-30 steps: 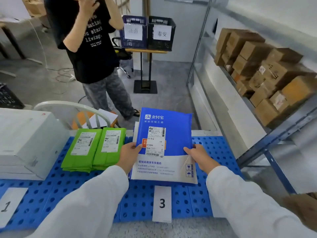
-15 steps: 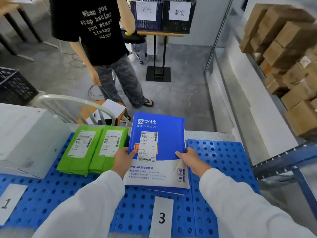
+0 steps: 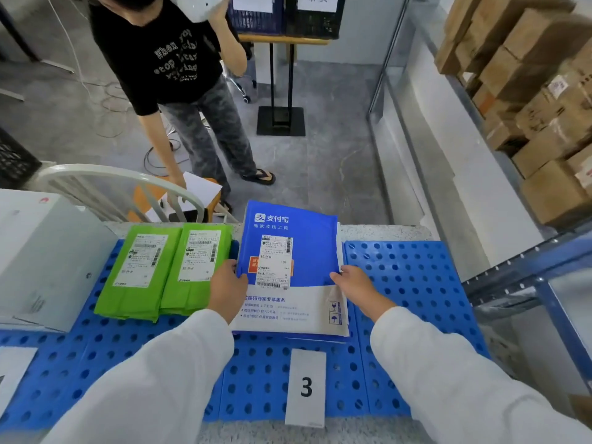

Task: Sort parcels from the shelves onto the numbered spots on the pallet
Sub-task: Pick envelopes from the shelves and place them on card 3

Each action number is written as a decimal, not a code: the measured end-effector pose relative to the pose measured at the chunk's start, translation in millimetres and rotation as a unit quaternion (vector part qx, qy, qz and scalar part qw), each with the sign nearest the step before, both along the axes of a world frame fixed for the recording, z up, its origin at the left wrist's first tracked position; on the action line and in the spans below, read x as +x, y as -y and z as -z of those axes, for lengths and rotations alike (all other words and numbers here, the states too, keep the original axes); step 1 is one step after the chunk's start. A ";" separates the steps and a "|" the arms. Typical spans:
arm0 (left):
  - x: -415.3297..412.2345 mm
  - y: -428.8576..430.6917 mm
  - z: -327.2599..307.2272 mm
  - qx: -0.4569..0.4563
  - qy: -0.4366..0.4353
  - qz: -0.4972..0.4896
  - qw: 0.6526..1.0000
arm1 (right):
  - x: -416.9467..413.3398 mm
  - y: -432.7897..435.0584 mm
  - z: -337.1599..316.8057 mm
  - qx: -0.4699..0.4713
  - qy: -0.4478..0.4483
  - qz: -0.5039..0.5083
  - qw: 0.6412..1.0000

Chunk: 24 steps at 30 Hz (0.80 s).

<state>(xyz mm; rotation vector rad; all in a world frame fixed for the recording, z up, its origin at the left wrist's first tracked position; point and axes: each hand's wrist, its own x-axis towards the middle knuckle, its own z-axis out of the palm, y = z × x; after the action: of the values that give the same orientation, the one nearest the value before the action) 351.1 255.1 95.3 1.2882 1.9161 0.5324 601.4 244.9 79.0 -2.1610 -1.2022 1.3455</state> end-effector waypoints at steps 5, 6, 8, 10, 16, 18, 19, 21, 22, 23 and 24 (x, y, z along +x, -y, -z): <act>1.1 4.9 -34.9 0.064 -0.077 0.101 0.990 | -4.3 20.5 -45.4 0.051 0.045 -0.043 0.997; 2.6 4.9 -45.7 0.080 -0.105 0.138 0.982 | -6.1 26.5 -56.7 0.069 0.058 -0.053 0.995; 9.1 4.9 -66.5 0.119 -0.150 0.223 0.956 | -9.5 38.5 -78.1 0.099 0.080 -0.074 0.989; 18.0 5.7 -87.8 0.159 -0.194 0.303 0.919 | -11.9 47.7 -95.8 0.118 0.123 -0.099 0.980; 25.1 31.0 -139.9 0.272 -0.247 0.424 0.828 | -25.2 93.5 -140.5 0.136 0.299 -0.149 0.933; 23.7 45.2 -153.7 0.290 -0.256 0.421 0.820 | -31.2 117.0 -156.4 0.142 0.302 -0.139 0.932; 24.5 51.5 -160.4 0.297 -0.253 0.418 0.821 | -32.8 127.4 -165.7 0.150 0.299 -0.131 0.933; 29.2 60.7 -175.5 0.318 -0.249 0.422 0.811 | -33.5 146.8 -188.6 0.178 0.294 -0.106 0.933; 32.3 65.7 -183.3 0.335 -0.248 0.425 0.804 | -33.1 157.4 -200.4 0.195 0.298 -0.094 0.930; 37.0 72.4 -191.6 0.350 -0.246 0.425 0.798 | -31.7 170.2 -212.6 0.212 0.304 -0.083 0.925; 42.2 81.2 -200.6 0.364 -0.242 0.424 0.793 | -30.1 183.2 -223.7 0.223 0.308 -0.072 0.922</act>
<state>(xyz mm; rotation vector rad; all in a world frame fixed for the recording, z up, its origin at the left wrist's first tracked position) 393.3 173.8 295.9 2.8010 1.2271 0.4854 571.4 61.7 302.6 -2.2271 -1.7139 0.3406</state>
